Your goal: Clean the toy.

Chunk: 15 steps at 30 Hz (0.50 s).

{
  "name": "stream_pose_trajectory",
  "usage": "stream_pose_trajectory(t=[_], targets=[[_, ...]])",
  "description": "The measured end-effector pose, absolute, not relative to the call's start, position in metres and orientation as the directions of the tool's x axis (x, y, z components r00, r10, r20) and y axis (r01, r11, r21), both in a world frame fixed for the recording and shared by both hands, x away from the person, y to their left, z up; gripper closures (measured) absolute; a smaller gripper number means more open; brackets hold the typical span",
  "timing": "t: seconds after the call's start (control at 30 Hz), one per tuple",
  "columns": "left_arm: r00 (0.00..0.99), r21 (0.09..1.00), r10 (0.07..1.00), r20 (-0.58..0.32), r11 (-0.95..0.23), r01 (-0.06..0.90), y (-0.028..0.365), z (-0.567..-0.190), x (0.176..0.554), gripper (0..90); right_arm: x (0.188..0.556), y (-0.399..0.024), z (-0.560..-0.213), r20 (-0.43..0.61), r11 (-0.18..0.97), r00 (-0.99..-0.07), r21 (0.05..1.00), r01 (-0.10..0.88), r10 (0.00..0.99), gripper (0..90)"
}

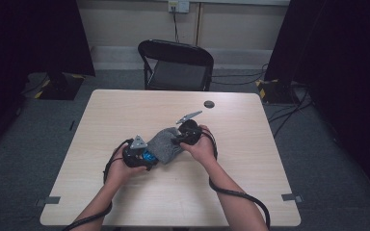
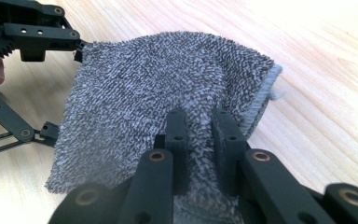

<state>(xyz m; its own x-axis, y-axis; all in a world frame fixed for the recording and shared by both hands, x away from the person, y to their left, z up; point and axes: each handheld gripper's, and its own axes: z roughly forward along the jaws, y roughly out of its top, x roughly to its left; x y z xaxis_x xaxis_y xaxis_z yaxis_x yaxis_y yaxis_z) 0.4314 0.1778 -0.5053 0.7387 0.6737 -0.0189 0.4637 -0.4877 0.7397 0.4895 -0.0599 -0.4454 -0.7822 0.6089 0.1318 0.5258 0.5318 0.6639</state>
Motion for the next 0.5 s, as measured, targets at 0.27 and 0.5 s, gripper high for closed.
stream_pose_trajectory(t=[0.27, 0.5], targets=[[0.739, 0.74, 0.674, -0.019, -0.488, 0.464, 0.178, -0.505, 0.431, 25.2, 0.495, -0.072, -0.445, 0.124, 0.518, -0.76, 0.661, 0.542, 0.638, 78.6], [0.739, 0.74, 0.674, -0.019, -0.487, 0.464, 0.178, -0.505, 0.431, 25.2, 0.499, -0.082, -0.444, 0.119, 0.51, -0.747, 0.66, 0.552, 0.654, 78.6]])
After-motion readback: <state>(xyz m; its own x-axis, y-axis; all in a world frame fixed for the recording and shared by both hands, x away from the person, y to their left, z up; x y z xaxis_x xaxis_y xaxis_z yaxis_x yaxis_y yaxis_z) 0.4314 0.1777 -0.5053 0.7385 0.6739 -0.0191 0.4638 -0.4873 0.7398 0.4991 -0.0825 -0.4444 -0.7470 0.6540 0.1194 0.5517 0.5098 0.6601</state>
